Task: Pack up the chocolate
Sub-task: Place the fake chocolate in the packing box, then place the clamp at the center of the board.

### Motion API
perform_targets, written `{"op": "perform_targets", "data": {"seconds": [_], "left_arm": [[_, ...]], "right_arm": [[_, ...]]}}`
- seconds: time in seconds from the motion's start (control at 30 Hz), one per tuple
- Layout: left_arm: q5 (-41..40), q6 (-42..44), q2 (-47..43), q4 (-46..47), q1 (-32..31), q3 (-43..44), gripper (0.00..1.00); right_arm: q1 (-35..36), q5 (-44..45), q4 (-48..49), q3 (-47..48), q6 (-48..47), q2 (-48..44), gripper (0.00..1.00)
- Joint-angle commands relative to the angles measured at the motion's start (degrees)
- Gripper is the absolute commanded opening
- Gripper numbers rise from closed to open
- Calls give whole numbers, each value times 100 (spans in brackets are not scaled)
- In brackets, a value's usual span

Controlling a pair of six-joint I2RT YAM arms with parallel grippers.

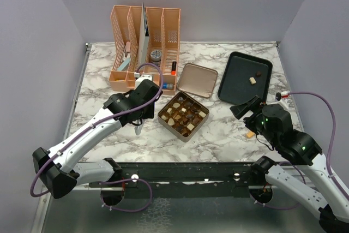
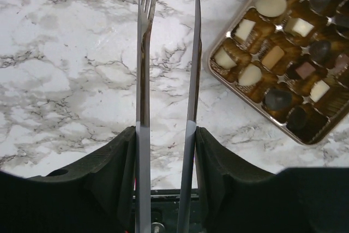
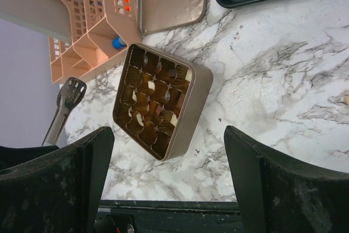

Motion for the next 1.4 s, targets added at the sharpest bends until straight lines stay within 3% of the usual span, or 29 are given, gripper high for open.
{"op": "perform_targets", "data": {"seconds": [0.0,0.17,0.3,0.67,0.8,1.2,1.37], "left_arm": [[-492,-336,-84,442,304,-421,48],[-466,-539,-135,718,768,-616,47],[-723,-958,-224,772,1143,-839,53],[-338,-1756,383,1124,2557,-1624,44],[-159,-1891,658,1456,2636,-1897,52],[-83,-2371,1096,1873,2636,-2296,56],[83,-2666,1200,1875,2636,-2296,65]], "right_arm": [[-14,-38,66,-22,-86,37,87],[-17,-6,75,18,-115,84,87],[-19,47,32,95,-136,86,87],[-19,-8,-56,31,-116,-18,87],[-19,11,-98,37,-74,-61,87],[-14,-53,-189,-80,35,-213,87],[-19,-233,-114,-170,32,-214,87]]}}
